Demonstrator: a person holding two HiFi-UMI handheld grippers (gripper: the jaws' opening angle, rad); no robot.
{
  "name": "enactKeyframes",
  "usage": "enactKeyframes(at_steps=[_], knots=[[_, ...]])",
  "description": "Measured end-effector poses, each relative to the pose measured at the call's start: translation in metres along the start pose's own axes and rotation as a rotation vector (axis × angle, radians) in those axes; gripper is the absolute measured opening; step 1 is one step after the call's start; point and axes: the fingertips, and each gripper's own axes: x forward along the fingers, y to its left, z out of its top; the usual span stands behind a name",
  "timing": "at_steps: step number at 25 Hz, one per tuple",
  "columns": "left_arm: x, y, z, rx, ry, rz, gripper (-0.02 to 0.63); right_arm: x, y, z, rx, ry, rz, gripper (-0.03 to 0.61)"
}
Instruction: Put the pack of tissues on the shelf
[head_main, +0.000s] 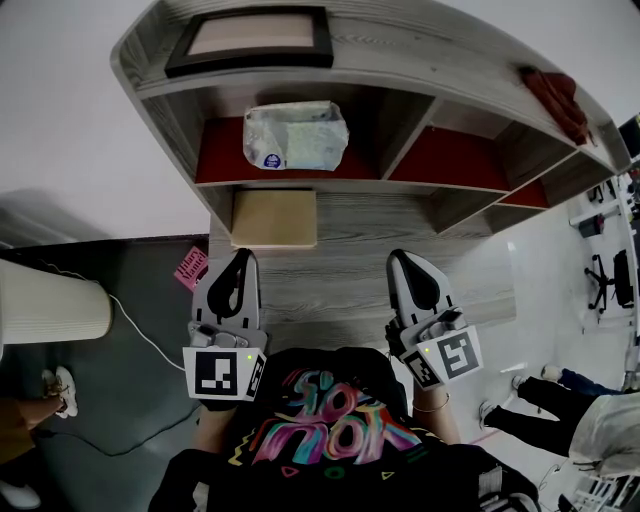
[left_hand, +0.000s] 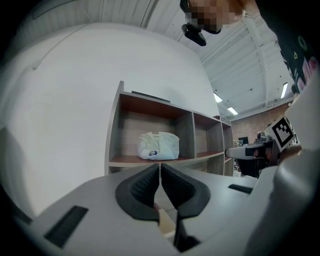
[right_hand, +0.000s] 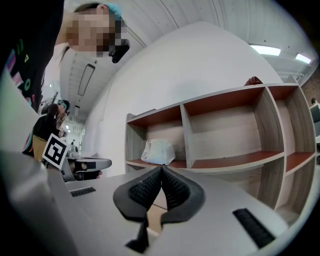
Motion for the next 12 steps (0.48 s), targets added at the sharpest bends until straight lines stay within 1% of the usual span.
enactKeyframes(at_steps=[7,10,12], knots=[[0.000,0.004,-0.001,0.003,0.007,0.005,0.034,0.005,0.000,-0.002,-0.002,0.004,0.006,0.015],[-0.001,0.006,-0.003,0.002,0.013,0.007,0.034,0.003,-0.002,-0.010,-0.023,0.037,-0.004,0.015],[0.000,0.007,-0.004,0.002,0.015,0.007,0.034,0.004,-0.002,-0.011,-0.020,0.040,0.000,0.015]])
